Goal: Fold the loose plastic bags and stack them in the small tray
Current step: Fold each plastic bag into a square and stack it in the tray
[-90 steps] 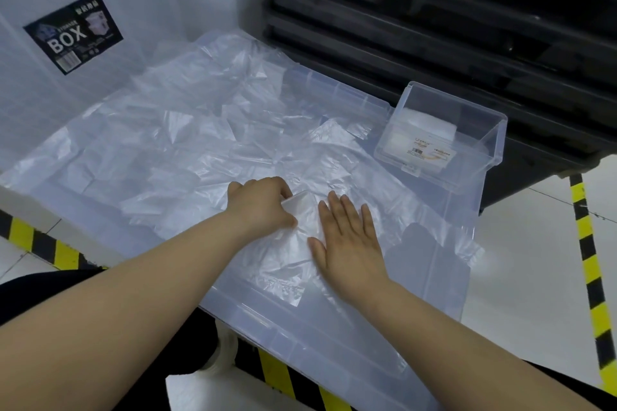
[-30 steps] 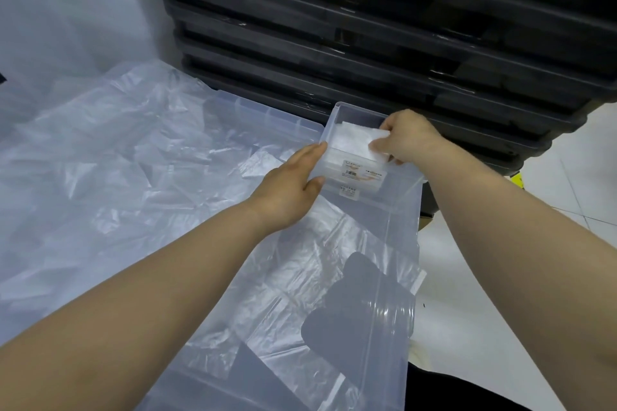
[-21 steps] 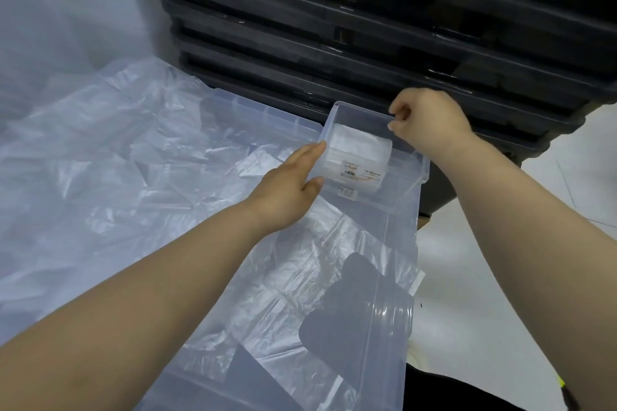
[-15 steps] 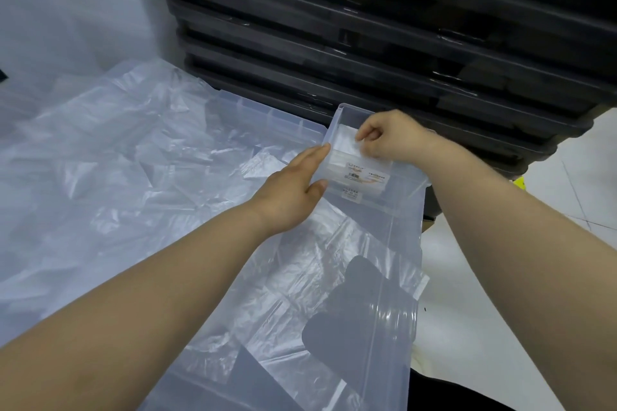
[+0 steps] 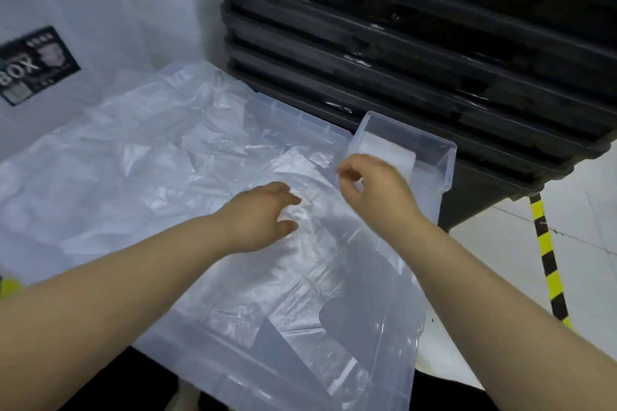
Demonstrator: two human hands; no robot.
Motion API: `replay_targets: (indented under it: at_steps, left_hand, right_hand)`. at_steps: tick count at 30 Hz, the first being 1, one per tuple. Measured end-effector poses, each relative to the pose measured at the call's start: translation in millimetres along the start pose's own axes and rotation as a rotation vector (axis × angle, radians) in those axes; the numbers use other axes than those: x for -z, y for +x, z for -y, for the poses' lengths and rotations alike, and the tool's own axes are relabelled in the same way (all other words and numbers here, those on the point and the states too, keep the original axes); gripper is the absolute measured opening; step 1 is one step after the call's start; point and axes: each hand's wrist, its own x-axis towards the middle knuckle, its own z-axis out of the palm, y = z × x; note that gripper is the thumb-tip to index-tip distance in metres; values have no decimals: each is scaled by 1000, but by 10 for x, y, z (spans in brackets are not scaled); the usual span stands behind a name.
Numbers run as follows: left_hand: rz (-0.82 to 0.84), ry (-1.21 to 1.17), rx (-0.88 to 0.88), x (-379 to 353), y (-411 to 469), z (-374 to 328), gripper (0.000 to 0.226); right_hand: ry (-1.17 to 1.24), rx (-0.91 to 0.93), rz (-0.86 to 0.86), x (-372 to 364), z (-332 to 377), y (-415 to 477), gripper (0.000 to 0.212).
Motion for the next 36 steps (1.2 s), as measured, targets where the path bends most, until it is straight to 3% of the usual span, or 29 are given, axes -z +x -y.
replay_targets:
  at_steps: [3, 6, 12, 17, 21, 27, 29, 33, 36]
  left_hand:
    - [164, 219, 79, 78, -348, 197, 63]
    - [238, 297, 150, 18, -637, 382, 75]
    - [165, 242, 108, -276, -827, 692, 87]
    - [-52, 194, 15, -343, -909, 862, 88]
    - [-337, 222, -173, -429, -863, 926, 39]
    - [-417, 207, -250, -403, -846, 893, 33]
    - [-443, 146, -254, -388, -850, 864, 34]
    - [-459, 6, -186, -364, -853, 795, 35]
    - [-492, -64, -182, -362, -851, 717, 35]
  right_hand:
    - [-120, 101, 270, -293, 185, -241, 32]
    - [-149, 130, 380, -510, 305, -346, 42]
    - [-216, 210, 495, -722, 379, -476, 69]
    - [-190, 236, 396, -868, 289, -535, 65]
    - [-157, 274, 202, -1018, 285, -576, 43]
    - [-65, 419, -19, -1073, 218, -564, 27]
    - [-33, 443, -35, -1052, 216, -562, 34]
    - [-3, 500, 63, -908, 302, -624, 67]
    - [-144, 587, 13, -870, 308, -642, 68]
